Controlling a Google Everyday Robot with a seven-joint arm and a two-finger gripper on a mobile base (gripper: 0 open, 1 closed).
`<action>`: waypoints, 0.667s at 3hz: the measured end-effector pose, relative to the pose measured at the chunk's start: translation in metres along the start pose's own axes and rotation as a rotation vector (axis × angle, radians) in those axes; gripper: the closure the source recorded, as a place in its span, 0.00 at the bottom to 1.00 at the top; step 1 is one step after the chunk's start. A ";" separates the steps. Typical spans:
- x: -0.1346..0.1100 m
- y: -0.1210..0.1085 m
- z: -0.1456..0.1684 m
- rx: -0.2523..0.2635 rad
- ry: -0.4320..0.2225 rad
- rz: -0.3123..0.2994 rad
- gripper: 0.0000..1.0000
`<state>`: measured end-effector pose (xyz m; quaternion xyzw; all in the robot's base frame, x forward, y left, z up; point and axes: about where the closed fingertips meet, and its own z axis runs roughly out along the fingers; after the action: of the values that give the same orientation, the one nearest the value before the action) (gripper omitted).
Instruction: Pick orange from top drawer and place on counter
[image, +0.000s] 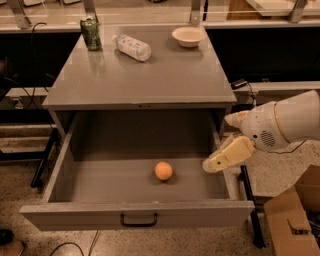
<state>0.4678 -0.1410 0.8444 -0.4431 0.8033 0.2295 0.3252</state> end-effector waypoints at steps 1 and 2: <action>0.000 0.000 -0.001 0.000 0.002 -0.001 0.00; 0.010 -0.004 0.014 -0.001 -0.005 -0.048 0.00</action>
Offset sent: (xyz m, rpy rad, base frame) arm 0.0128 0.0004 -0.0555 -0.0282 -0.1035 0.0936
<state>0.4714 -0.1397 0.8275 -0.4620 0.7915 0.2231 0.3322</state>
